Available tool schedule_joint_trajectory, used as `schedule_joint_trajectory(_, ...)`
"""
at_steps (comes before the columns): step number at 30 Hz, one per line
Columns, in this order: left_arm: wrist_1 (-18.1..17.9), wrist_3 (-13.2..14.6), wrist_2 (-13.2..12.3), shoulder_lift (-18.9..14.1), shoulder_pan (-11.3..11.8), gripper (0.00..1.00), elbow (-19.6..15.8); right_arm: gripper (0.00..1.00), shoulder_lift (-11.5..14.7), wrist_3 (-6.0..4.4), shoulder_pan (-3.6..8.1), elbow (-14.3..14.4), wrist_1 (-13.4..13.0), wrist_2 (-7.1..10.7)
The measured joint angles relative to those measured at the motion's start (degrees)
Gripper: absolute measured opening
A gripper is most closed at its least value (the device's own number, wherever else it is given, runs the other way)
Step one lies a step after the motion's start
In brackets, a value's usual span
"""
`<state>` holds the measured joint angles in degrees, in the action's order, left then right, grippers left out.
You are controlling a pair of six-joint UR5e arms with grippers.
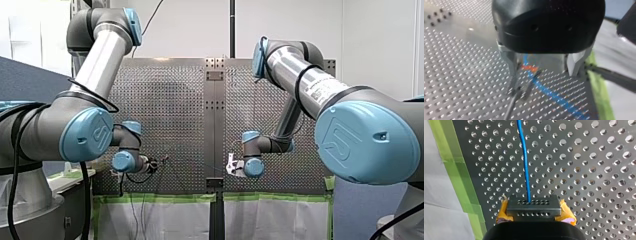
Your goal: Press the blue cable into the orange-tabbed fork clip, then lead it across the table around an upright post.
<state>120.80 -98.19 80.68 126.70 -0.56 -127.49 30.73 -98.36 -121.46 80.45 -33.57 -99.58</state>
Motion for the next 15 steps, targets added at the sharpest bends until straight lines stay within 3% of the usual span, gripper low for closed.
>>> schedule_joint_trajectory(6,-0.6,1.2,-0.5,0.0,-0.9,1.00,-2.7,0.00,-0.1,-0.09,-0.26,0.0,0.1,0.00)
schedule_joint_trajectory(15,-4.3,3.0,0.7,0.0,-1.6,1.00,-3.0,0.00,-0.2,-0.12,-0.31,0.0,0.2,0.16)
